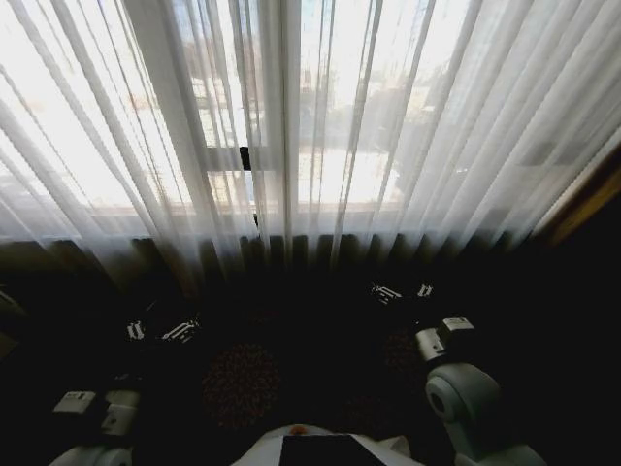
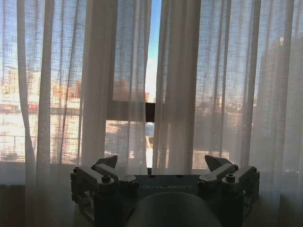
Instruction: Open the curtains by pulling them apart, changing their state from closed to fully open.
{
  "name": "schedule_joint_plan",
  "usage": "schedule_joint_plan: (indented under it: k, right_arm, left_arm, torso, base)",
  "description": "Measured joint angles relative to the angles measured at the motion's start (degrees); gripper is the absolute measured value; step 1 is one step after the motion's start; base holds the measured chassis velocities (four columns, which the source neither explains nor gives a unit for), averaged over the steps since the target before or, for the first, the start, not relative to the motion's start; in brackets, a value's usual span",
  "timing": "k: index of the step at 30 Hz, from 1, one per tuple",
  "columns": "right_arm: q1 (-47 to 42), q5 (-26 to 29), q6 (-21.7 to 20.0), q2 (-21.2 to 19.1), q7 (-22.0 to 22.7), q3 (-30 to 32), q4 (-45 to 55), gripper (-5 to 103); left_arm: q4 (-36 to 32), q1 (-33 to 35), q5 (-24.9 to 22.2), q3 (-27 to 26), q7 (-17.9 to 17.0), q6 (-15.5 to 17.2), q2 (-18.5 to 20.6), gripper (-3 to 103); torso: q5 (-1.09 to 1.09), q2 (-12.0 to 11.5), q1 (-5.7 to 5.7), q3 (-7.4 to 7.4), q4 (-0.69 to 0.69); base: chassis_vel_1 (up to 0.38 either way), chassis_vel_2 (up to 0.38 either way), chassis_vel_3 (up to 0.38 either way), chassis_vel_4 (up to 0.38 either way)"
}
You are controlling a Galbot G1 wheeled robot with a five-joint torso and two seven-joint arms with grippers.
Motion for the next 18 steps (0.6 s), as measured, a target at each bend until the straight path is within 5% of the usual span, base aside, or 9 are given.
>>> schedule_joint_plan:
  k: [18]
  right_arm:
    - [0.64,-1.45,0.68,-0.03,-0.41,-0.18,-0.5,100]
  left_arm:
    - [0.0,0.62,0.74,-0.35,2.29,-1.11,-0.61,100]
  torso:
    - [0.0,0.0,-0.01,0.0,0.0]
  base:
    - [-0.001,0.003,0.002,-0.004]
